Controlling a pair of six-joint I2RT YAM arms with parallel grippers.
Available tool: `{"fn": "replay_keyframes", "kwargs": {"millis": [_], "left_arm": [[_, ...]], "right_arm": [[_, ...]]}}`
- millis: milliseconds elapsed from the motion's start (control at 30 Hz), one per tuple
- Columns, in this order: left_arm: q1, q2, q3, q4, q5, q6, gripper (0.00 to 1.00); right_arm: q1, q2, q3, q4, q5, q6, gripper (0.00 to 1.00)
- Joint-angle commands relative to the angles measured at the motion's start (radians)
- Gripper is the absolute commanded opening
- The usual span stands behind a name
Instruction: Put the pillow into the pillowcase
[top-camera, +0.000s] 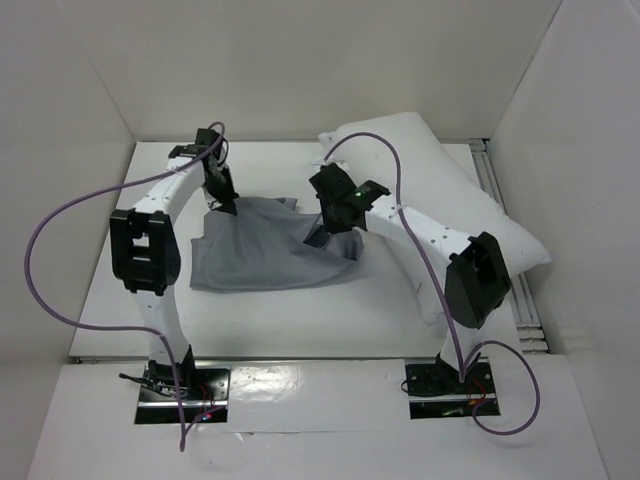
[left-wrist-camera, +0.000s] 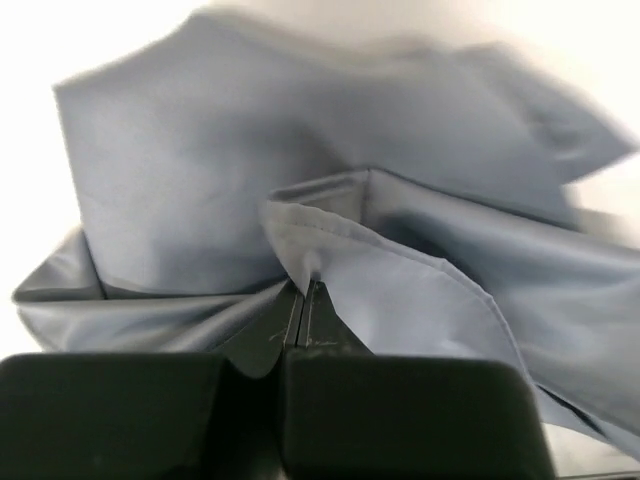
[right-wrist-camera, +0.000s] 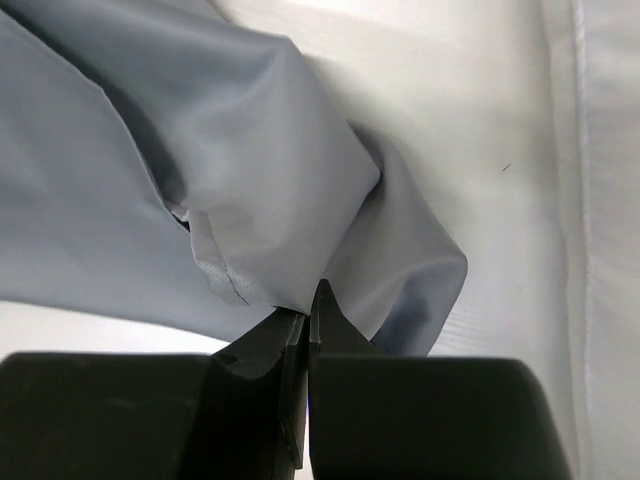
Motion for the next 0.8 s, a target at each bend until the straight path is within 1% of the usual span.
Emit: {"fn": "replay_keyframes", "kwargs": {"millis": [0,33,67,133,167,233,267,300,367,400,567,700,767], "left_arm": [[0.041,-0.145,0.121,-0.025,0.041,0.01,0.0],[0.051,-0.168,0.177,-0.034,0.056,0.009,0.0],[0.06,-0.192,0.206,-0.044,0.076,0.0,0.0],[0.096,-0.257,0.269,-0.044,0.105,-0.023,0.0],[0.115,-0.277,0.335,-0.044,0.172,-0.023,0.0],[0.17,-0.314,0.401,-0.044,0.232,-0.061,0.0],[0.189,-0.347,0.462,-0.044,0.258,-0.075,0.0],[0.209,-0.367,0.484,-0.035,0.304,-0.089,0.0],[0.267,-0.41,0.509,-0.007,0.344,-0.13,0.0],[0.287,-0.456,0.509,0.025,0.376,-0.145,0.0],[0.402,-0.57,0.5,0.12,0.478,-0.244,0.0],[0.448,-0.636,0.487,0.18,0.539,-0.296,0.0],[0.46,-0.648,0.516,0.18,0.571,-0.309,0.0]], "right_arm": [[-0.032,-0.024,0.128,-0.041,0.013,-0.038,0.0],[-0.041,-0.024,0.157,-0.05,0.022,-0.038,0.0],[-0.05,-0.024,0.225,-0.068,0.022,-0.052,0.0],[-0.083,-0.024,0.301,-0.088,0.022,-0.076,0.0],[-0.093,-0.024,0.378,-0.107,0.022,-0.086,0.0],[-0.13,-0.034,0.456,-0.125,0.022,-0.098,0.0],[-0.141,-0.035,0.489,-0.137,0.022,-0.11,0.0],[-0.162,-0.053,0.544,-0.137,0.009,-0.121,0.0],[-0.182,-0.097,0.578,-0.137,-0.002,-0.13,0.0],[-0.193,-0.117,0.587,-0.137,-0.014,-0.13,0.0],[-0.225,-0.267,0.587,-0.116,-0.068,-0.152,0.0],[-0.225,-0.321,0.639,-0.125,-0.132,-0.164,0.0],[-0.225,-0.334,0.709,-0.165,-0.161,-0.173,0.0]]}}
